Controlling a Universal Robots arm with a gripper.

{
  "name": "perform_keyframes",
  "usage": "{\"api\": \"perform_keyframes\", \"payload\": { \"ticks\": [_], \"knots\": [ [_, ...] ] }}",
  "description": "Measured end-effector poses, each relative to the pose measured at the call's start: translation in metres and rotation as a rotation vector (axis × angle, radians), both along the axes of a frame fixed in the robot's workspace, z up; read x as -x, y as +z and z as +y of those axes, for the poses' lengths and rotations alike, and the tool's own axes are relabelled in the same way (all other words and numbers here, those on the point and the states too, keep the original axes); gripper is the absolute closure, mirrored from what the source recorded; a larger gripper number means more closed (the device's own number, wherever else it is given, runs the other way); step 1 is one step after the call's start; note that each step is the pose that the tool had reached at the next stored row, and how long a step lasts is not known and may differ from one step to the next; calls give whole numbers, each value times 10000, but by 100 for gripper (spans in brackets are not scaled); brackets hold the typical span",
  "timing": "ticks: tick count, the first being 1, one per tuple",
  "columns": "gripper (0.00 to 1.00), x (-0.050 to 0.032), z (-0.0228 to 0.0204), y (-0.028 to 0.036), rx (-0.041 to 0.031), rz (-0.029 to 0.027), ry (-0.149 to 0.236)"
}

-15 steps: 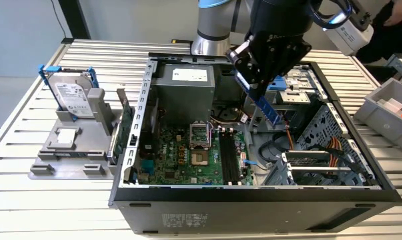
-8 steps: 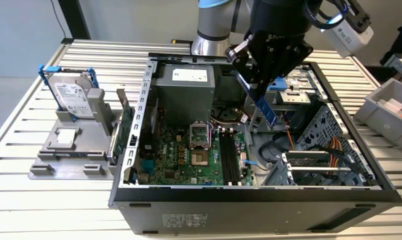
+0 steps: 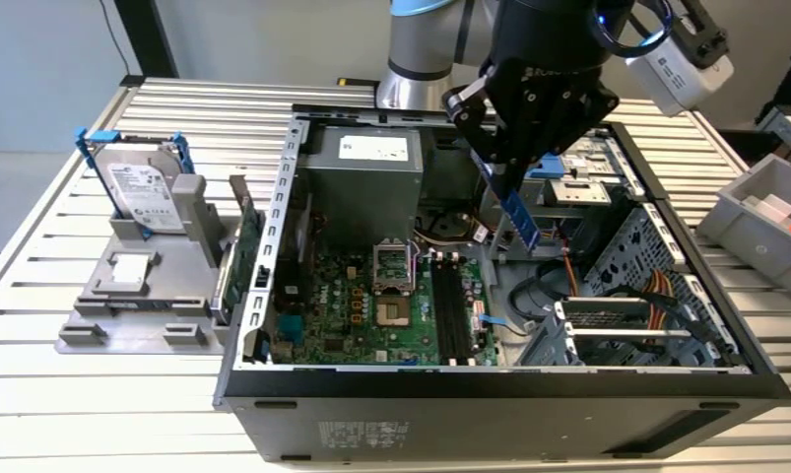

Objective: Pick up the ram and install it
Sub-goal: 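Insert the ram into the slot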

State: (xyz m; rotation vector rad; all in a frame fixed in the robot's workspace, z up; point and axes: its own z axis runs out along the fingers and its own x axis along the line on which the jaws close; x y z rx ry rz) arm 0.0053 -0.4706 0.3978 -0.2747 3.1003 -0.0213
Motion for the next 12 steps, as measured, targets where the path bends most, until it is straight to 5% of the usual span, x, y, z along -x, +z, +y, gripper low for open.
{"api": "perform_keyframes", "payload": {
  "ticks": [12],
  "knots": [
    [100, 0, 0, 0, 0, 0, -1119]
  ]
}}
